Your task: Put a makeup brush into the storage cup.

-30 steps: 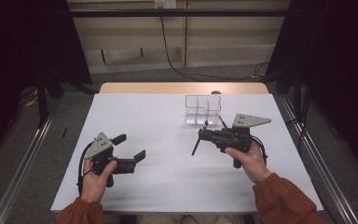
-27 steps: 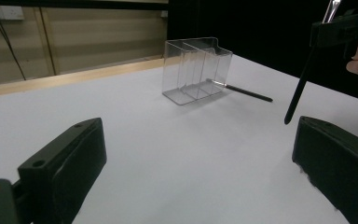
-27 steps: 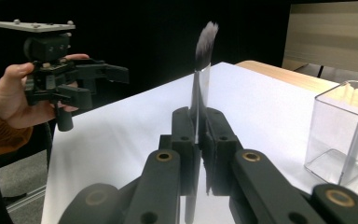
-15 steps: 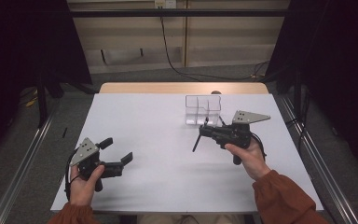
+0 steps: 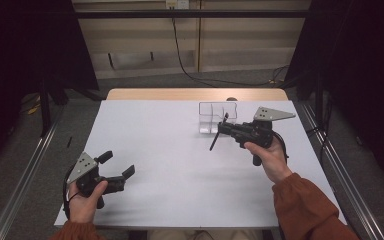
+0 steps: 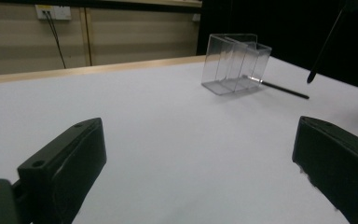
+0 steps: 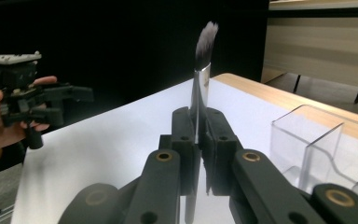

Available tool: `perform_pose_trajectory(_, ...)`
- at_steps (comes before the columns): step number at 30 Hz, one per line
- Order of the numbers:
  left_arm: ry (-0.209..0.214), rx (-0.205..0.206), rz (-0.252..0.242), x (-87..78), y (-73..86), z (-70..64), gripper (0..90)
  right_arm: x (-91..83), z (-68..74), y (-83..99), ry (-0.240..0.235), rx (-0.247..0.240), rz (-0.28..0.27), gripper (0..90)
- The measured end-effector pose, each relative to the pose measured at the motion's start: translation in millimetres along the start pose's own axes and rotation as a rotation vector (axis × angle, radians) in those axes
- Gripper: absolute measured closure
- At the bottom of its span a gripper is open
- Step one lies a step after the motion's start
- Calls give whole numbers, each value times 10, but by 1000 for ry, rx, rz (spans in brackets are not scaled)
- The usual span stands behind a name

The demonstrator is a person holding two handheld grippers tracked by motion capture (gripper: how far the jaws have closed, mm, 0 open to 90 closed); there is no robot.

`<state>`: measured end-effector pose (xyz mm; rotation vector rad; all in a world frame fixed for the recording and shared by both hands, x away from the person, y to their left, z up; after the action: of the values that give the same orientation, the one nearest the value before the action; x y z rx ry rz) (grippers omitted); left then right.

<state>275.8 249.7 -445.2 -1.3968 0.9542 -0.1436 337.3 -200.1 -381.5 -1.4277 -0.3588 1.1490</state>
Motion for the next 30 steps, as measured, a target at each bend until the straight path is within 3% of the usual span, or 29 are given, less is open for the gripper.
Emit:
perform_pose_trajectory(17,-15,16,13,-7,4,6,29,4,-193,-277,37,2,-32,841)
perform_pose_trajectory(30,-19,27,31,5,13,-21,28,107,-302,-563,78,-4,-13,841)
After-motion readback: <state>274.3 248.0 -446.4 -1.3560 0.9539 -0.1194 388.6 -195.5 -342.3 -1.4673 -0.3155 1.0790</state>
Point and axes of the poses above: each handheld gripper's, and its own axes: x roughly forward along the jaws, y roughly out of its underside, z roughly to its left, the point moved 1 cm from there along x, roughly forward along the jaws, and after that the axes turned 13 degrees about z, right-handed, at the moved point
